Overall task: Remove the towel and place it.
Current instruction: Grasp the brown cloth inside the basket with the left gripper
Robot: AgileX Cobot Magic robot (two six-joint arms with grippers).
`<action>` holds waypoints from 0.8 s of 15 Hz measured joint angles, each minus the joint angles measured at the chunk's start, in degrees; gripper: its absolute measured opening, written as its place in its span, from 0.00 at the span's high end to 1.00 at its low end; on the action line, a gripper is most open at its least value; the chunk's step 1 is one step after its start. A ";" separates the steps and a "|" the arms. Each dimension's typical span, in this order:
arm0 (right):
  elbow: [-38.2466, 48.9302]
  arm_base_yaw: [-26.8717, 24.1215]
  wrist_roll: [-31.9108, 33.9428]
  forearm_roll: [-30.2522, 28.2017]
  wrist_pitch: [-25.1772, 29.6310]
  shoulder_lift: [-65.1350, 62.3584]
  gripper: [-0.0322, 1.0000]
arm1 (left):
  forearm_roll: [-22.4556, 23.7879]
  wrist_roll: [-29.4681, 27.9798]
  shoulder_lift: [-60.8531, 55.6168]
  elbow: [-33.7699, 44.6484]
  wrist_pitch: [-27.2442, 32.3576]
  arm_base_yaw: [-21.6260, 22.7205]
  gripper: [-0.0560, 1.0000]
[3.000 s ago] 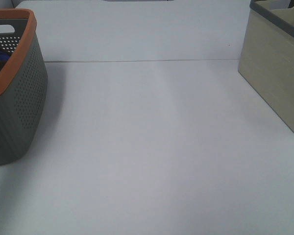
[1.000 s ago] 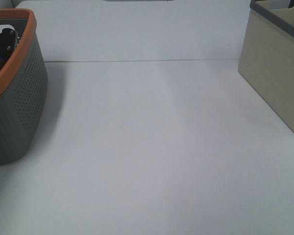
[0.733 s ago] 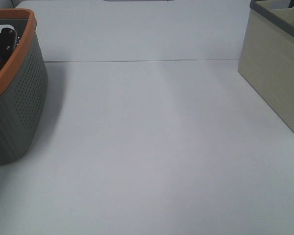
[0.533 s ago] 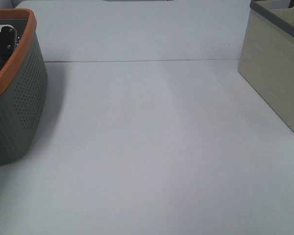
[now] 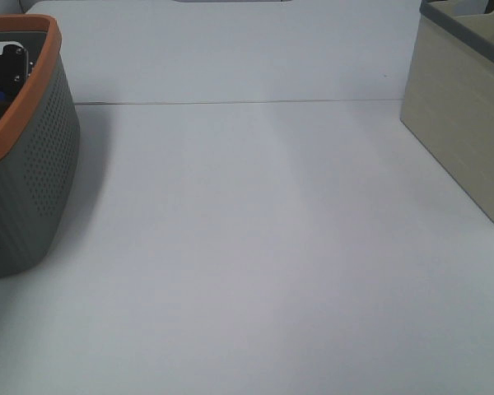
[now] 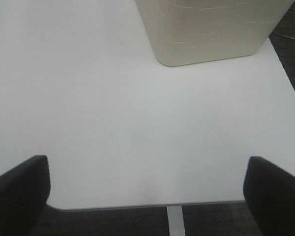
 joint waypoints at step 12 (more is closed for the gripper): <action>0.00 0.00 0.00 0.00 0.00 0.00 0.04 | 0.57 -15.81 -14.32 0.00 2.46 0.00 0.95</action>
